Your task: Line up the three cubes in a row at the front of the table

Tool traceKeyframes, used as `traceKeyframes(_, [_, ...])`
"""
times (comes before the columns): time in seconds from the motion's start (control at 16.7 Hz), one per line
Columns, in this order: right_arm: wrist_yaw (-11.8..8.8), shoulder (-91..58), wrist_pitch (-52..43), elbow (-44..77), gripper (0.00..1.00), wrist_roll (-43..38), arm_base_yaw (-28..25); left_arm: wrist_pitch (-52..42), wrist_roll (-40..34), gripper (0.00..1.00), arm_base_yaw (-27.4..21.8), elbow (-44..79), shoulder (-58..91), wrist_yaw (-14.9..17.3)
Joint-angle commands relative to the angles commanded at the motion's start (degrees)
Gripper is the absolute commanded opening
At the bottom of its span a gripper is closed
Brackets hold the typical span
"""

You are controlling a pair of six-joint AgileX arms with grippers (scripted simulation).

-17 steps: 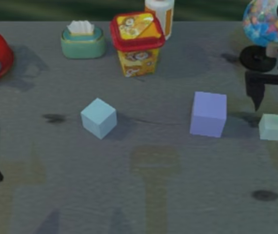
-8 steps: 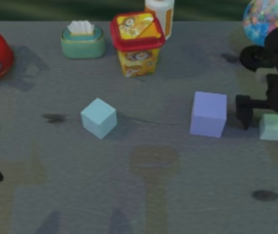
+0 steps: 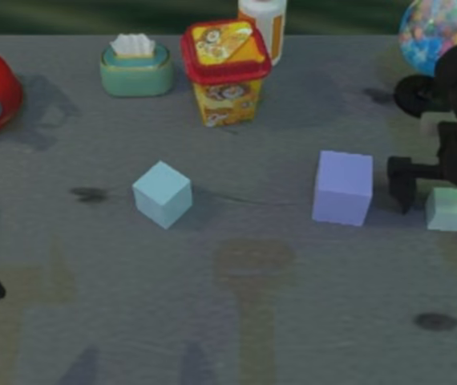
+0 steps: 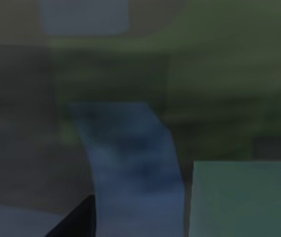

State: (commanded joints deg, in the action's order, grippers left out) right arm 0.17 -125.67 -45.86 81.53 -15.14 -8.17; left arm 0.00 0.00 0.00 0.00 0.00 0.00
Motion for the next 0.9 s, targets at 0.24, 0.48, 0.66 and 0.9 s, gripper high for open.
traceKeyframes(0.24, [0.00,0.00,0.00,0.00,0.40,0.00,0.00,0.00,0.00,1.00,0.00,0.00,0.00,0.00])
traceKeyframes(0.48, [0.00,0.00,0.00,0.00,0.10,0.00,0.00,0.00,0.00,1.00,0.00,0.00,0.00,0.00])
traceKeyframes(0.66, [0.00,0.00,0.00,0.00,0.00,0.00,0.00,0.00,0.00,1.00,0.00,0.00,0.00,0.00])
traceKeyframes(0.9, [0.00,0.00,0.00,0.00,0.00,0.00,0.00,0.00,0.00,1.00,0.00,0.00,0.00,0.00])
